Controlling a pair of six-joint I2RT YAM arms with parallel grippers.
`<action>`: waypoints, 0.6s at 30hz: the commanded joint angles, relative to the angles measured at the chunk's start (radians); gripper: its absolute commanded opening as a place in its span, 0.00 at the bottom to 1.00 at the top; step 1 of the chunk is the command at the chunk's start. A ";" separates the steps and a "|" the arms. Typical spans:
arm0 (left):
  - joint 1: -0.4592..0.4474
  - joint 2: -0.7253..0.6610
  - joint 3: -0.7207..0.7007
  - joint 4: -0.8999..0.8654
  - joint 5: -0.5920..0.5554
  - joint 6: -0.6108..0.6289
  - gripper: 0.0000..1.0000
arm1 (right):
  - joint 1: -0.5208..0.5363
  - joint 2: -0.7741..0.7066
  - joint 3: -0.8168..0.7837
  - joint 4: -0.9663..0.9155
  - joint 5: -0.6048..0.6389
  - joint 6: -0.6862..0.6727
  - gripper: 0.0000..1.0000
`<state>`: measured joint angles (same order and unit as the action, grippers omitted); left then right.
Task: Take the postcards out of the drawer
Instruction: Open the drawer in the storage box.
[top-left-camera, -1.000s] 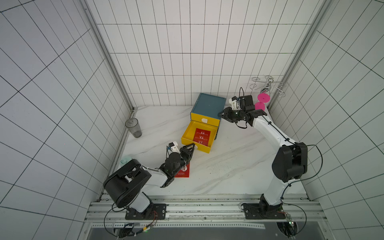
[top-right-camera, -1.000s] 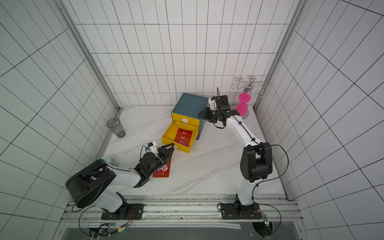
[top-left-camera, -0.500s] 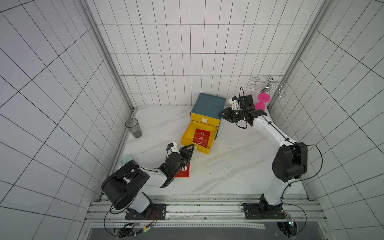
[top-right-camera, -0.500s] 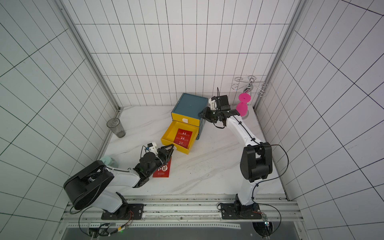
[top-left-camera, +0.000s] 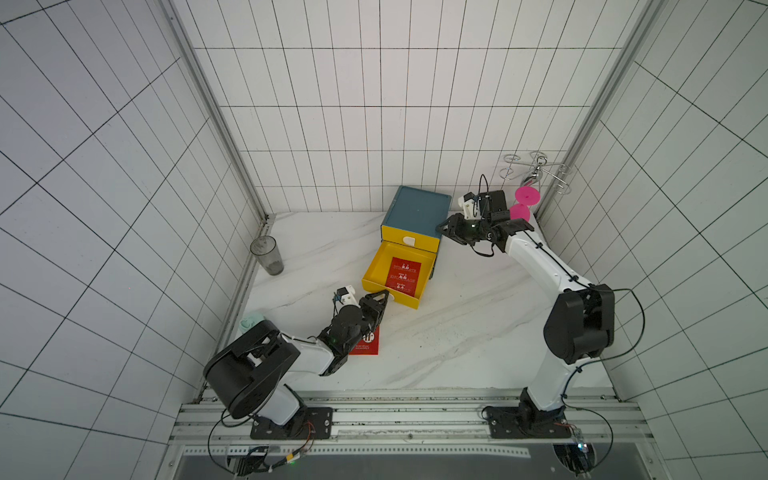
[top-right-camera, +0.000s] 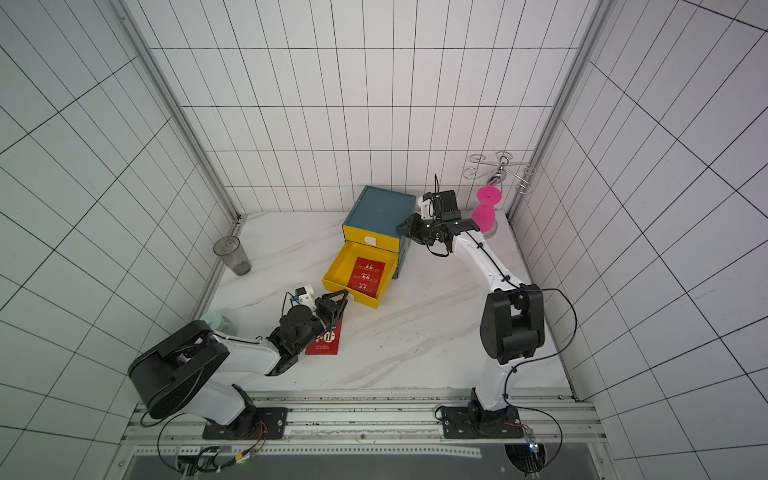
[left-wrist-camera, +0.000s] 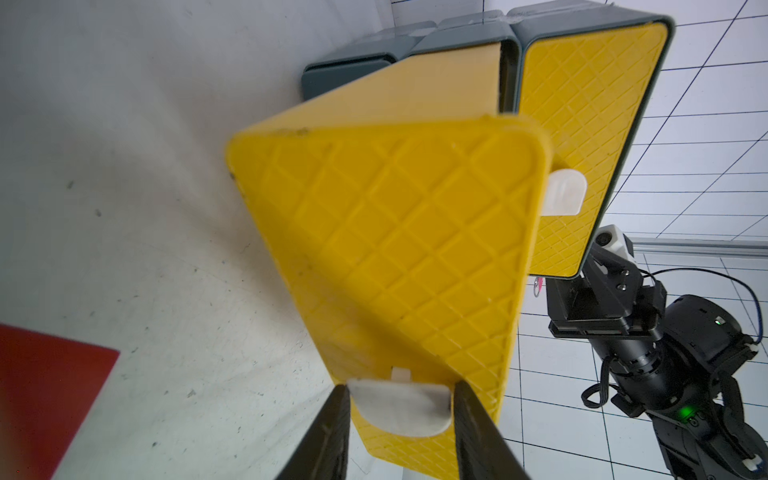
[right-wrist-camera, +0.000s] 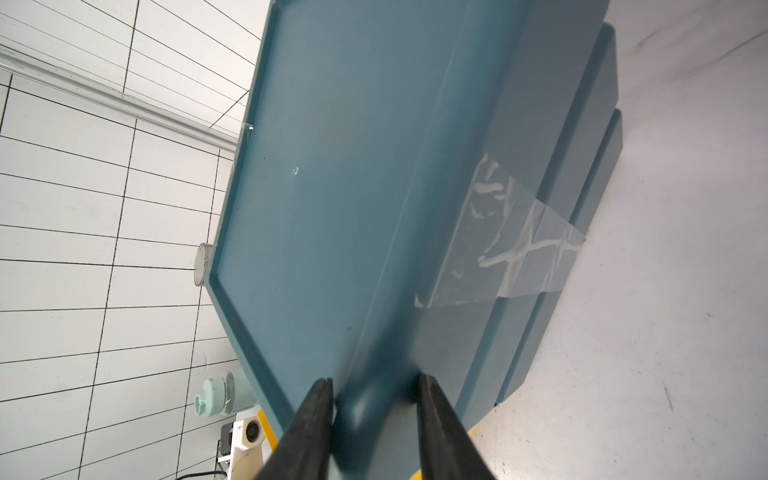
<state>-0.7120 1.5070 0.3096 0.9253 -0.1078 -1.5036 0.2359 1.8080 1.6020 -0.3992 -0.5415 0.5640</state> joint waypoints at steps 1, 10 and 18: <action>-0.007 0.012 -0.013 -0.011 0.009 0.003 0.45 | -0.004 0.056 0.010 -0.042 0.023 -0.007 0.36; -0.007 -0.004 -0.024 -0.055 0.011 -0.002 0.66 | -0.004 0.050 0.008 -0.047 0.027 -0.016 0.37; -0.006 -0.279 -0.012 -0.441 -0.036 0.126 0.71 | -0.007 0.047 0.043 -0.072 0.026 -0.029 0.41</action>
<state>-0.7147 1.3254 0.2760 0.6884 -0.1097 -1.4662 0.2352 1.8164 1.6104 -0.3988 -0.5411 0.5583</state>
